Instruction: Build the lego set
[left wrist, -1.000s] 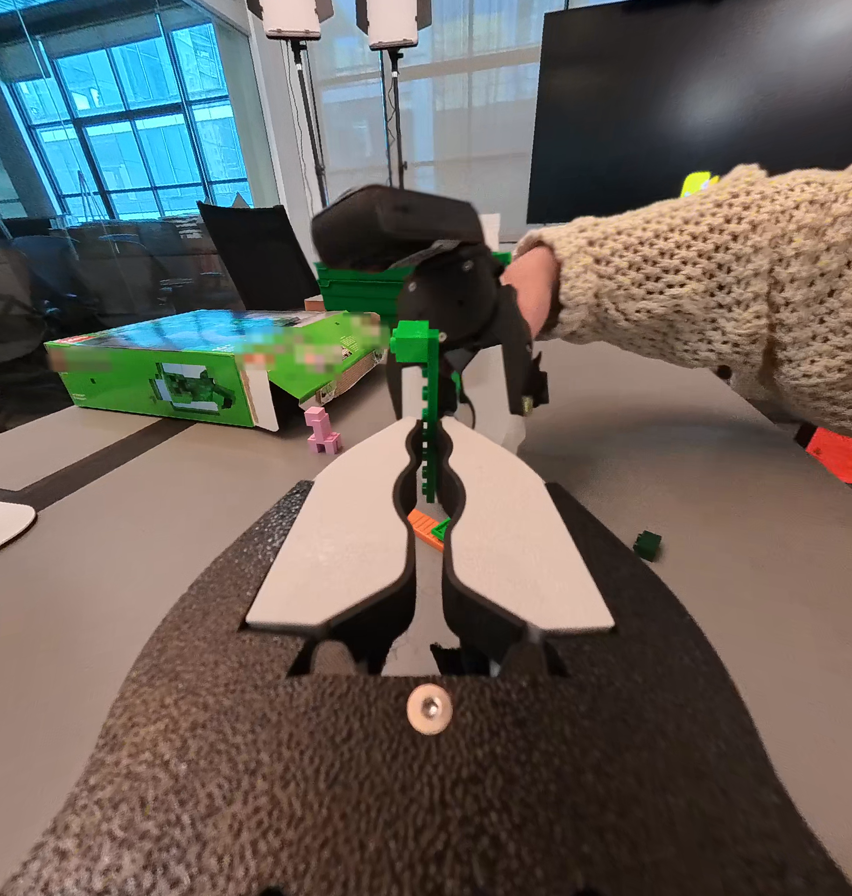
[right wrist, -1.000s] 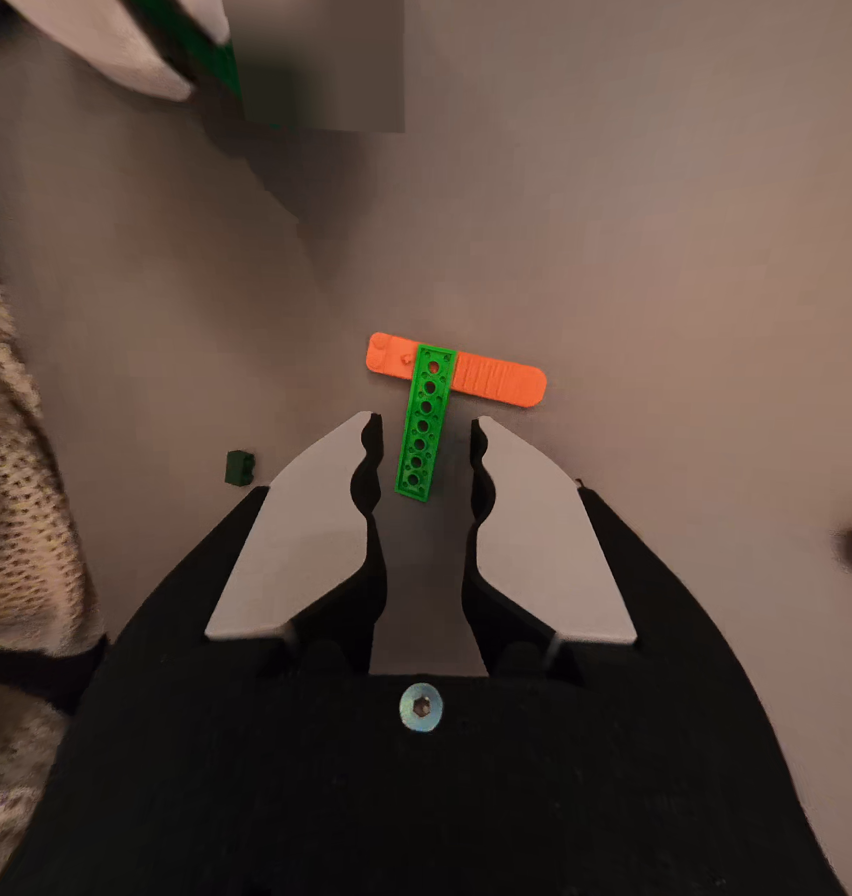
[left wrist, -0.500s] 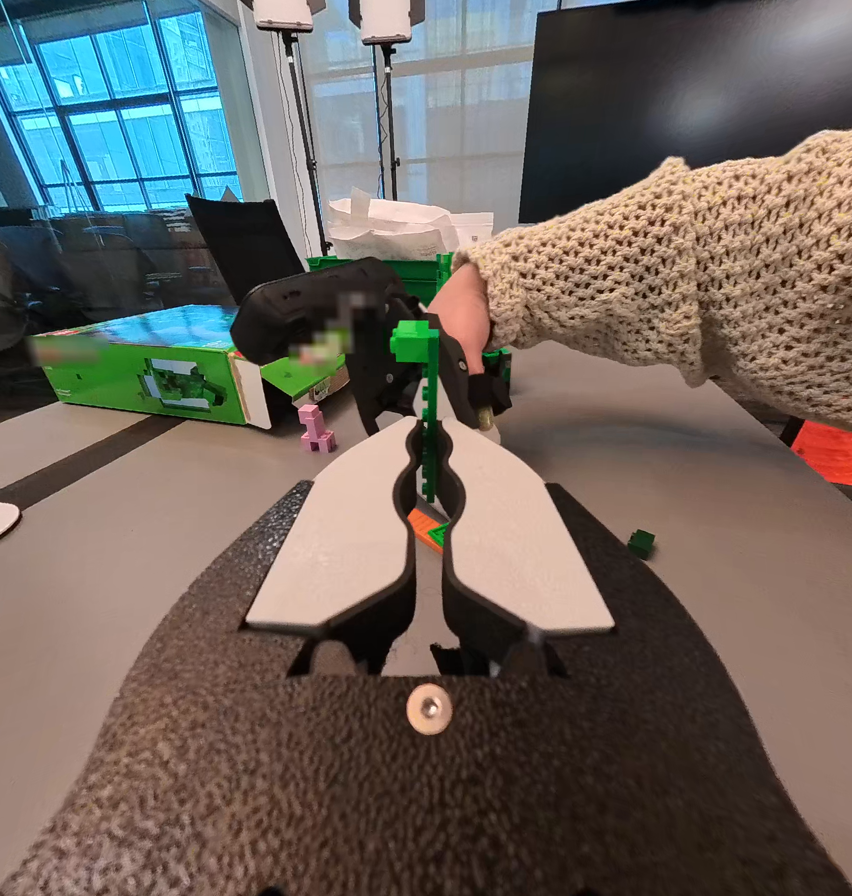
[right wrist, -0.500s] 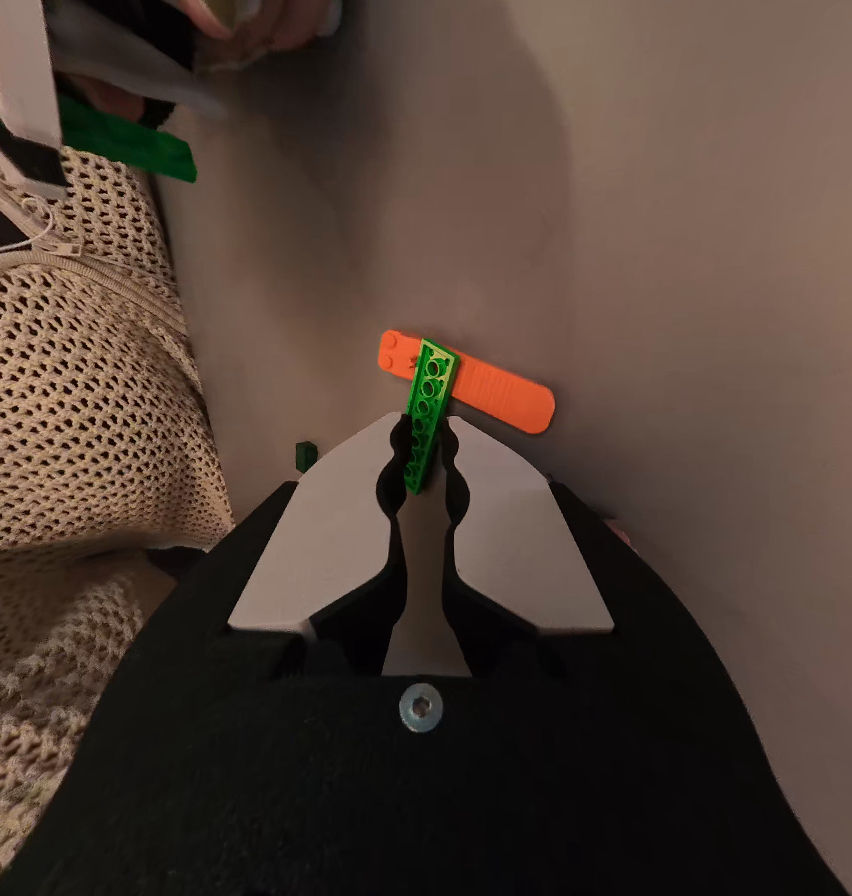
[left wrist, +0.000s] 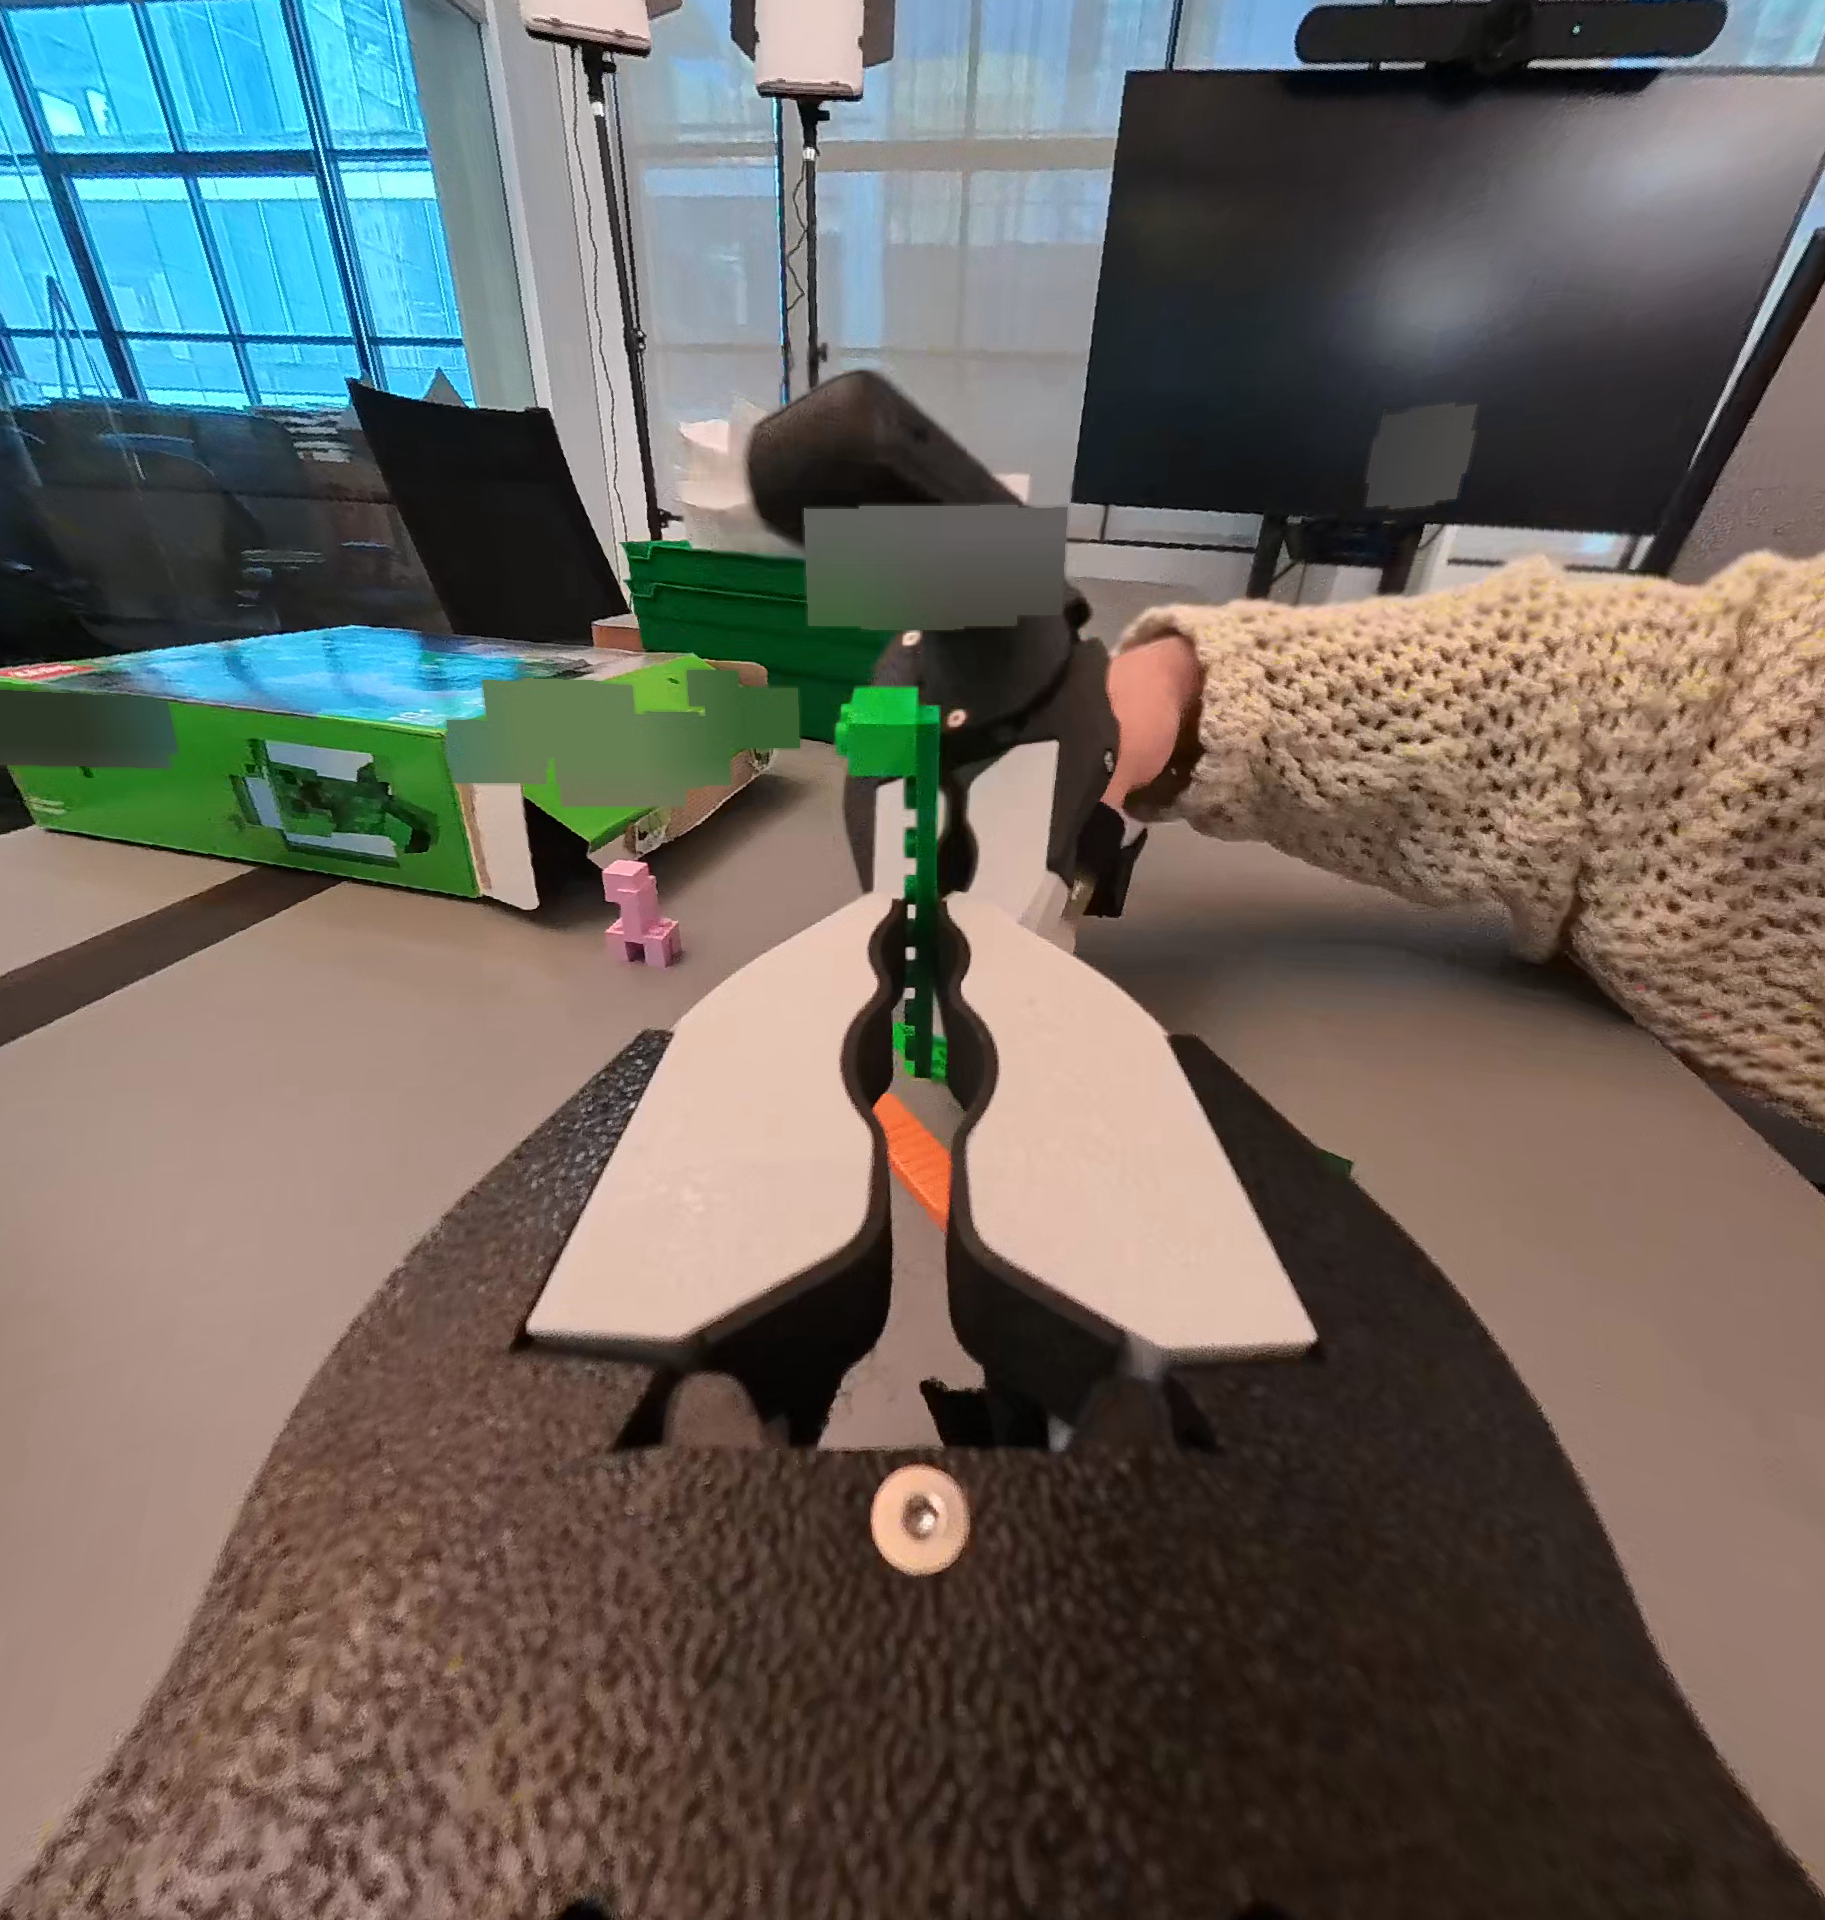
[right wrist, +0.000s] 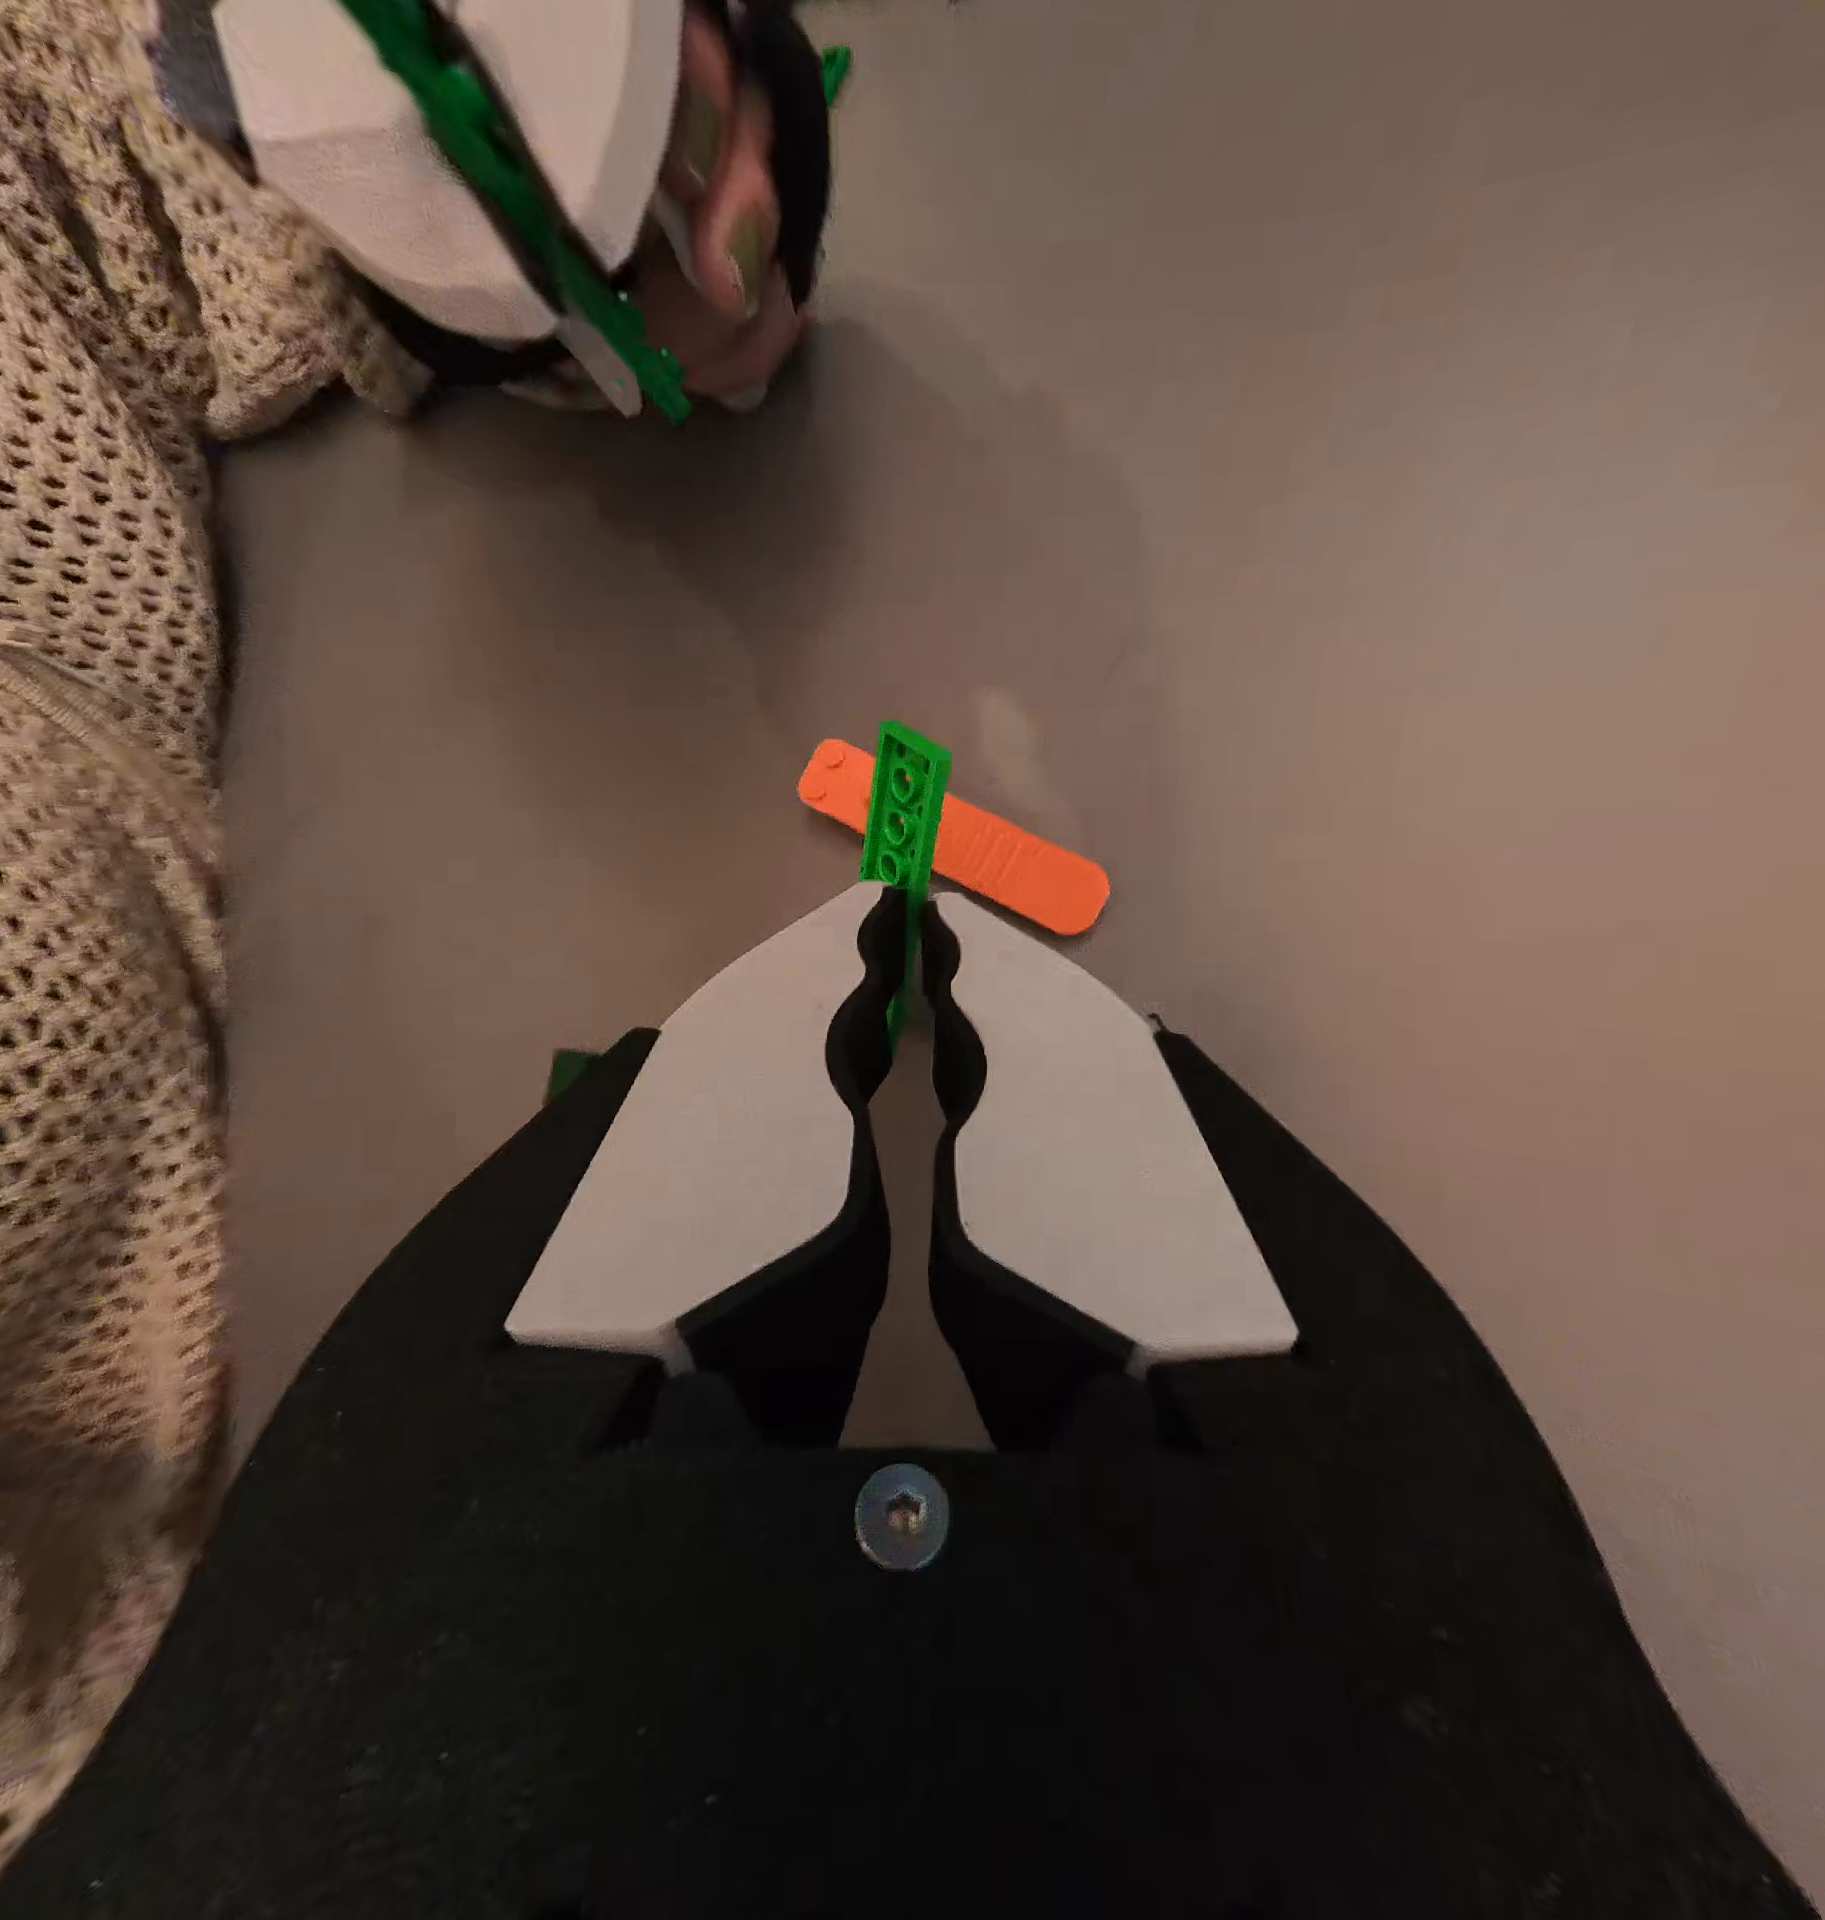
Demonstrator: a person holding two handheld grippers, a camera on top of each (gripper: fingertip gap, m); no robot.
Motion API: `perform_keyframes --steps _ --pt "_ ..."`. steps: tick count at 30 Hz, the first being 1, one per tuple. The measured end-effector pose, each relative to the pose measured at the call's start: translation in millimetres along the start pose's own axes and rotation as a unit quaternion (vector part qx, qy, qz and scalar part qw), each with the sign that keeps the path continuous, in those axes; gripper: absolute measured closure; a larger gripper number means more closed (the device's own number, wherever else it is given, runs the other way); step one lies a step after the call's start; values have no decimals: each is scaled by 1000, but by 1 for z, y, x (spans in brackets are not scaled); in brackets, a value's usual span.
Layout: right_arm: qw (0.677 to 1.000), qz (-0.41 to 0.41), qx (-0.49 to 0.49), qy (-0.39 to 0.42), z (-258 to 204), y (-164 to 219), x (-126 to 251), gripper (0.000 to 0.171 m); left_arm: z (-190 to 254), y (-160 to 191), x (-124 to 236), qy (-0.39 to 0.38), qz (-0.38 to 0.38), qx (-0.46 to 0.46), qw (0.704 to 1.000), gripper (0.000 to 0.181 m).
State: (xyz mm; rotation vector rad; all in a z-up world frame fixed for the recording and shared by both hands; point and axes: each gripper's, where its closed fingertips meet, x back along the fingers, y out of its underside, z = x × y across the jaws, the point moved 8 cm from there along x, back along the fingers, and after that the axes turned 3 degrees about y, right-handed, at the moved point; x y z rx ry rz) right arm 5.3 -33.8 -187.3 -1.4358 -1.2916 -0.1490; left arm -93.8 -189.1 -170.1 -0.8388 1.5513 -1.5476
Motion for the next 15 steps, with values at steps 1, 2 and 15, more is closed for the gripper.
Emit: perform_keyframes --steps 1,2,15 --pt "1000 21 12 19 -1 2 3 168 -1 0 0 -1 1 2 1000 177" --pt "998 47 19 38 -2 2 6 169 -1 0 0 -3 3 5 1000 177" --pt "875 401 150 228 -67 -25 16 169 -4 -2 2 18 36 53 998 177"
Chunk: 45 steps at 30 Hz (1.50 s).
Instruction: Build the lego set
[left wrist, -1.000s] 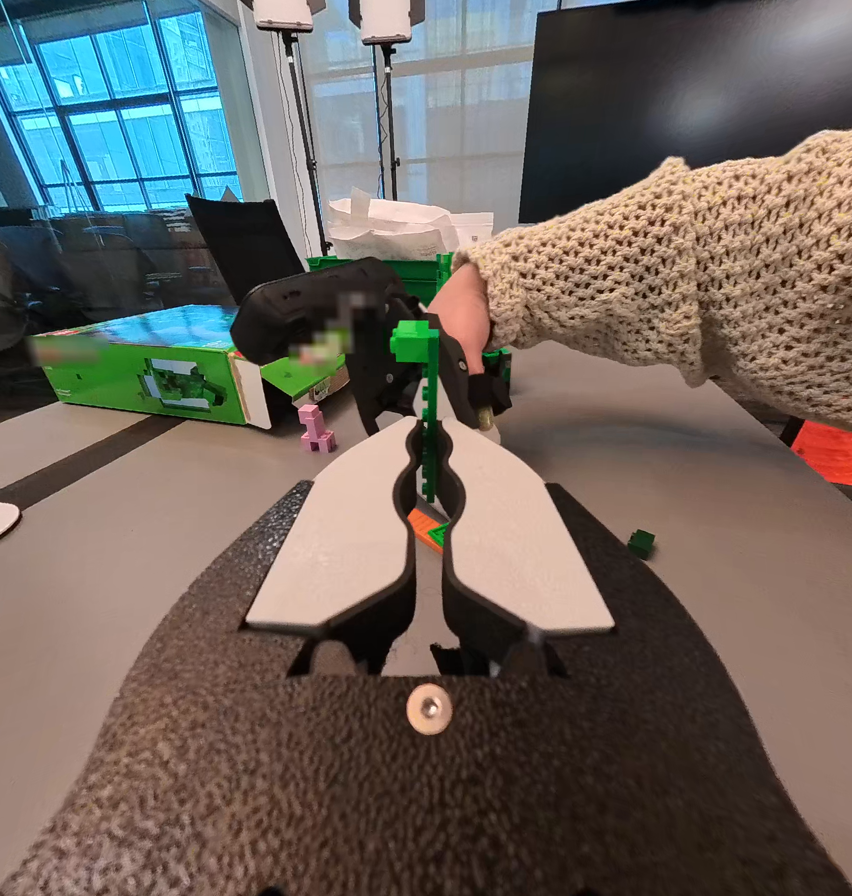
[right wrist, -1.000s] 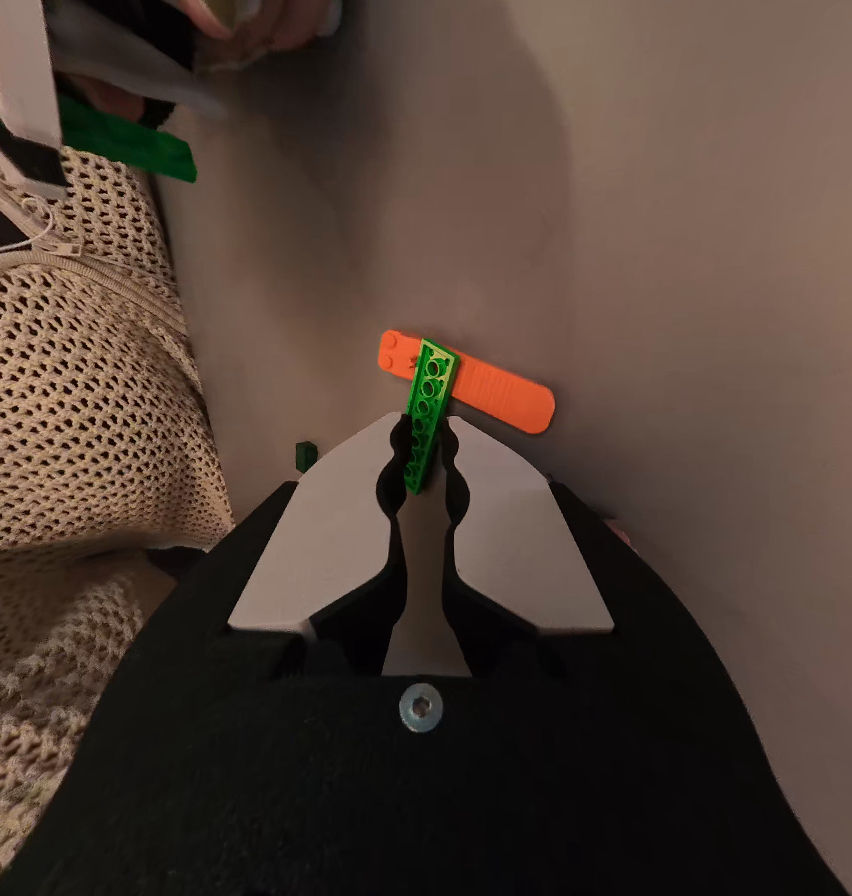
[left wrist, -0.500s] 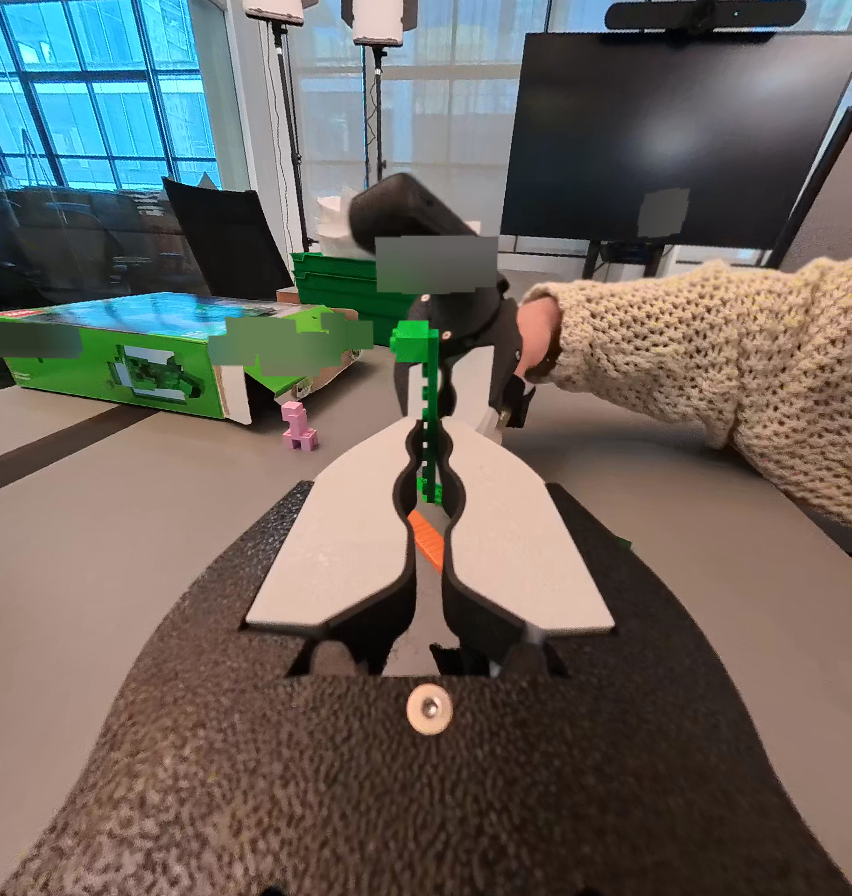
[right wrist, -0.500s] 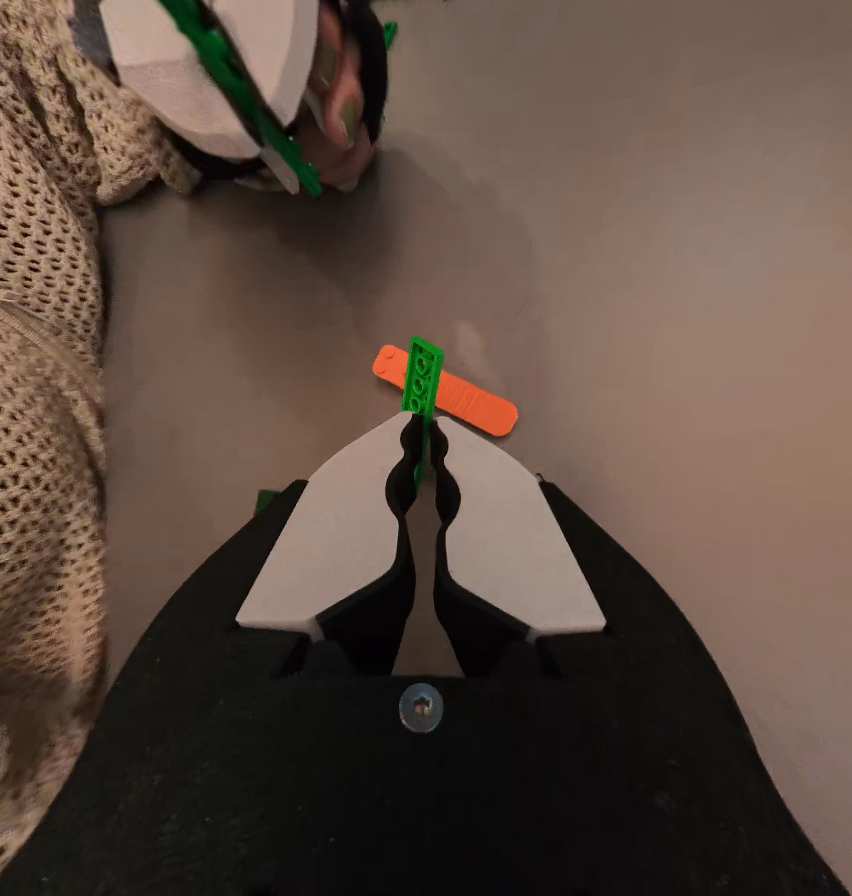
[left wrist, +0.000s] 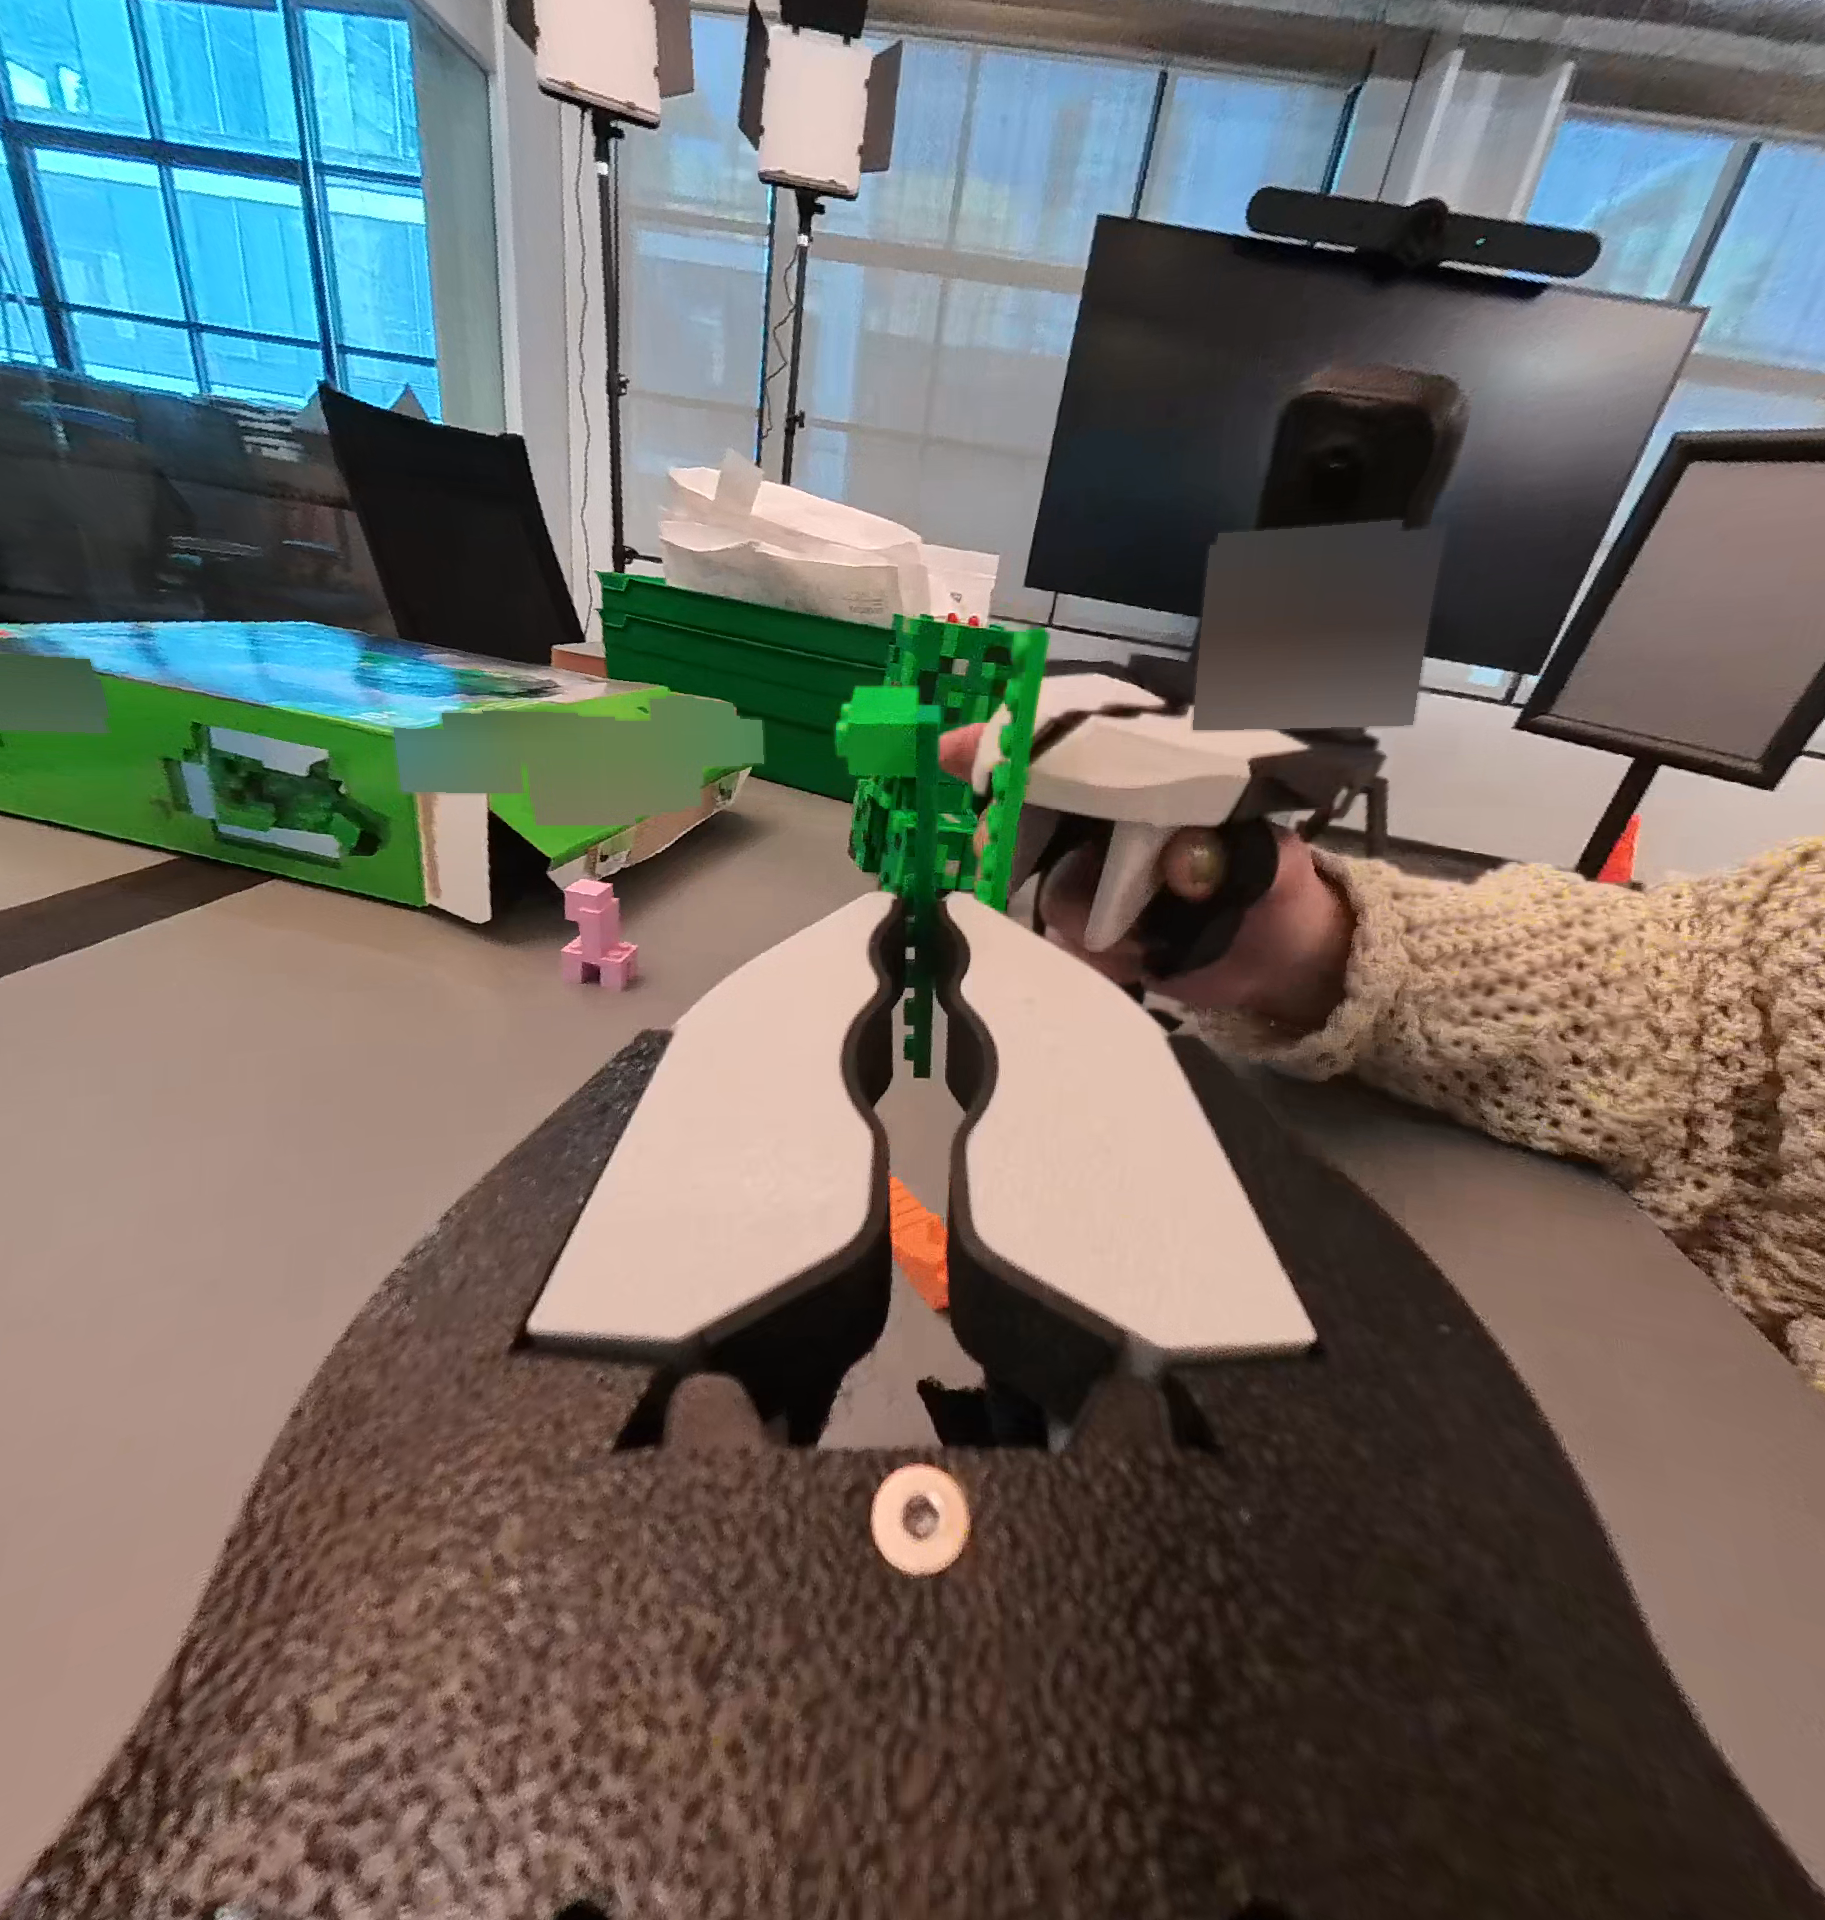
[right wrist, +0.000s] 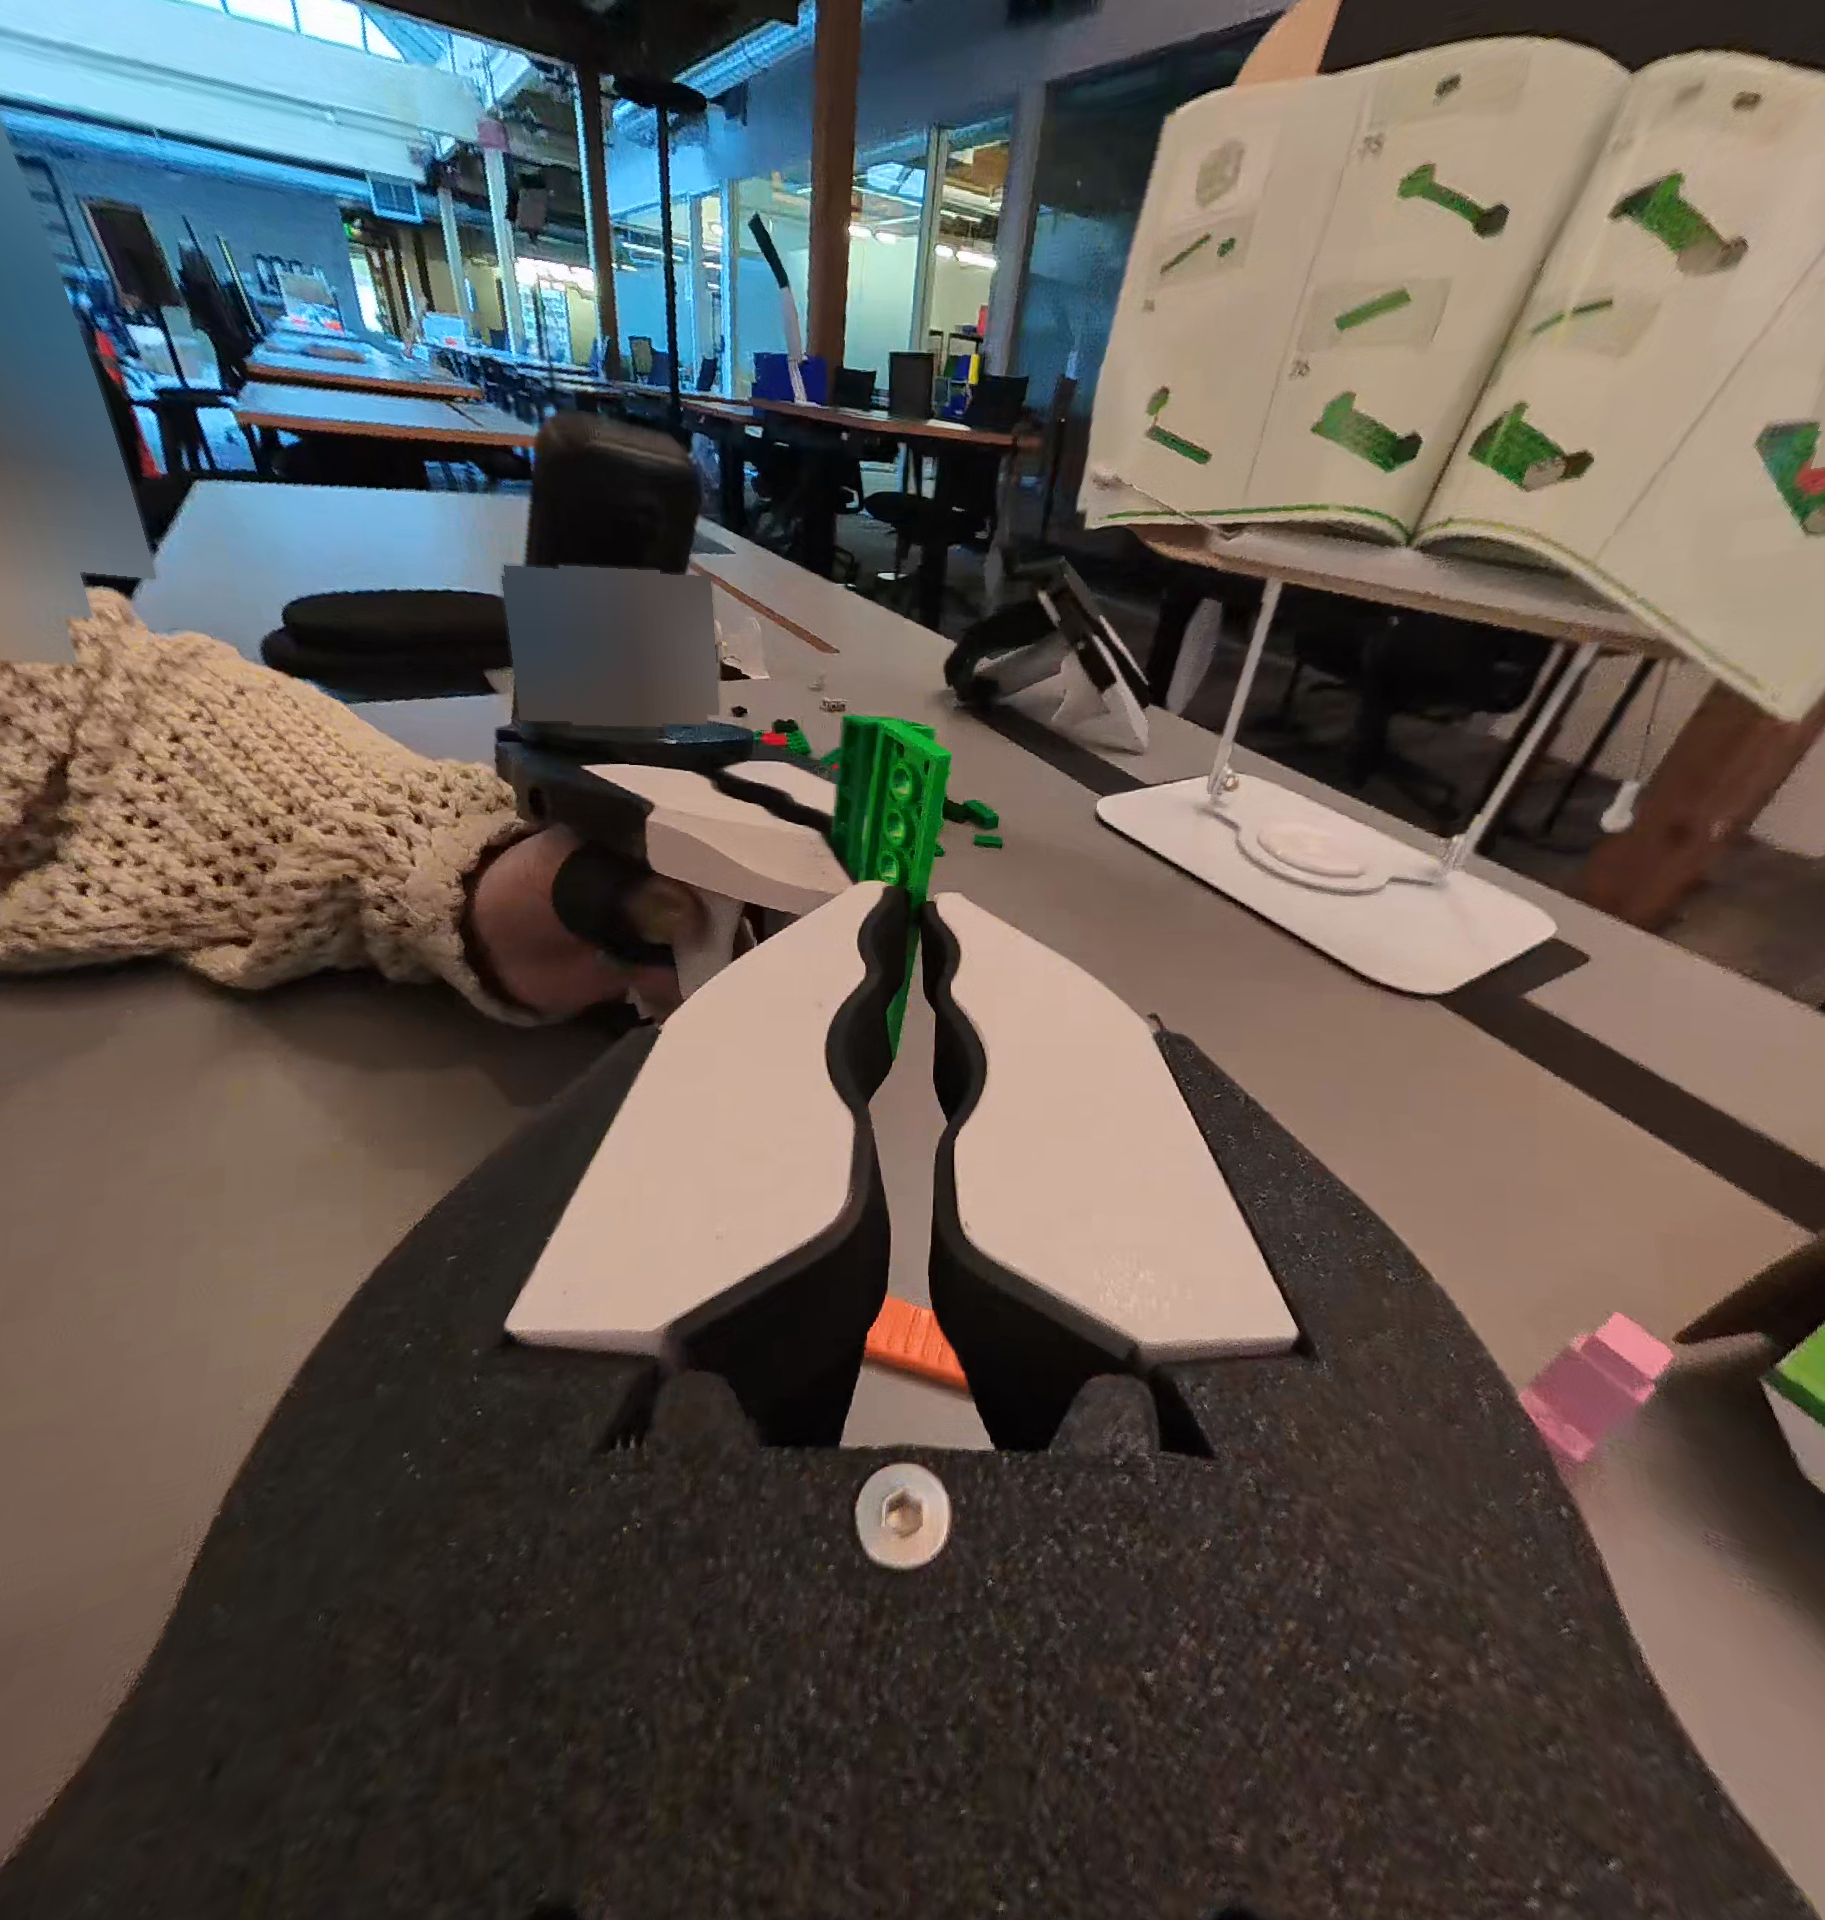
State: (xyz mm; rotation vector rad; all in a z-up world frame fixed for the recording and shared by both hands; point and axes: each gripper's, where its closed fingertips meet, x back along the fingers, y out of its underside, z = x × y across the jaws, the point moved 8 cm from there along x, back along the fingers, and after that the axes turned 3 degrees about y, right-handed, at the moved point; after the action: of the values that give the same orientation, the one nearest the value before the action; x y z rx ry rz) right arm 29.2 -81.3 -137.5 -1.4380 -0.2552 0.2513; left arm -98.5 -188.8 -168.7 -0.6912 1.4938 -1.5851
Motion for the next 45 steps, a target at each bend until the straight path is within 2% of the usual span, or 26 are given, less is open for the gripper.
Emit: perform_keyframes --steps 3,10,45 --pt "999 -8 43 10 -8 -1 -4 169 2 0 -1 6 -1 -7 1000 177" --pt "998 -7 58 39 -12 2 -6 169 8 1 -3 19 -9 -35 999 177" --pt "997 -8 72 11 -19 4 -7 167 16 0 -3 40 -21 -63 997 177"
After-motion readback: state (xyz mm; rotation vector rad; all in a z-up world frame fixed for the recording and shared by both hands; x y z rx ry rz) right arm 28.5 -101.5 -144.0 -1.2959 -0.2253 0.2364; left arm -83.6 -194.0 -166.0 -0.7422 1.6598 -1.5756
